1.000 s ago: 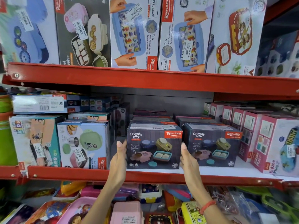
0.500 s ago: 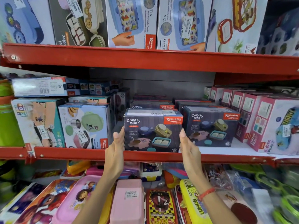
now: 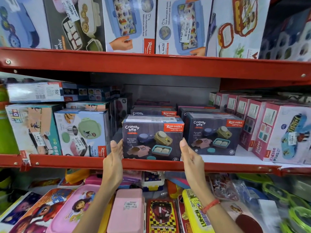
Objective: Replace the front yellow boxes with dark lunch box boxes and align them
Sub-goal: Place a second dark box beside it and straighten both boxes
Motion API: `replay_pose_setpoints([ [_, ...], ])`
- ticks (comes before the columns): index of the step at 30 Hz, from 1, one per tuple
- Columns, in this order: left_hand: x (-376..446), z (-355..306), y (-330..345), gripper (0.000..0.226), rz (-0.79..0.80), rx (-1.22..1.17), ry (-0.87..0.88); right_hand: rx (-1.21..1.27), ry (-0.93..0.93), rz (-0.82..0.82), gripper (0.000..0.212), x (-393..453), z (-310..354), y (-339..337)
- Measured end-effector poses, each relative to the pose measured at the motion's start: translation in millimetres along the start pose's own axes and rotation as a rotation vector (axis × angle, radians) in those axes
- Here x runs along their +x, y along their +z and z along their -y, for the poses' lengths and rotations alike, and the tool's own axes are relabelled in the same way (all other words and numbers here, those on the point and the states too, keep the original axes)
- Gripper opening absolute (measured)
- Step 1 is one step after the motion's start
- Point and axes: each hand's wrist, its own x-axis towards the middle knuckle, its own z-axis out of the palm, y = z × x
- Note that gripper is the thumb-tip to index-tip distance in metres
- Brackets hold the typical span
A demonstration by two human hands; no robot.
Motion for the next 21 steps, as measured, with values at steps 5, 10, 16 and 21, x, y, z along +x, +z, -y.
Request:
replay_pose_setpoints([
  [5, -9, -13, 23, 0.054, -0.304, 0.235, 0.239, -0.024, -0.058, 0.021, 0.058, 9, -1, -18],
  [10, -27, -37, 86, 0.034, -0.231, 0.141, 0.551, -0.045, -0.184, -0.171, 0.038, 29, -2, -63],
  [16, -62, -32, 180, 0.049, 0.22, 0.03, 0.353, -0.123, -0.168, -0.326, 0.046, 57, -31, -118],
  [21, -52, -23, 210, 0.08, 0.296, 0.118, 0.173, -0.224, -0.041, -0.289, 0.076, 71, -37, -154],
])
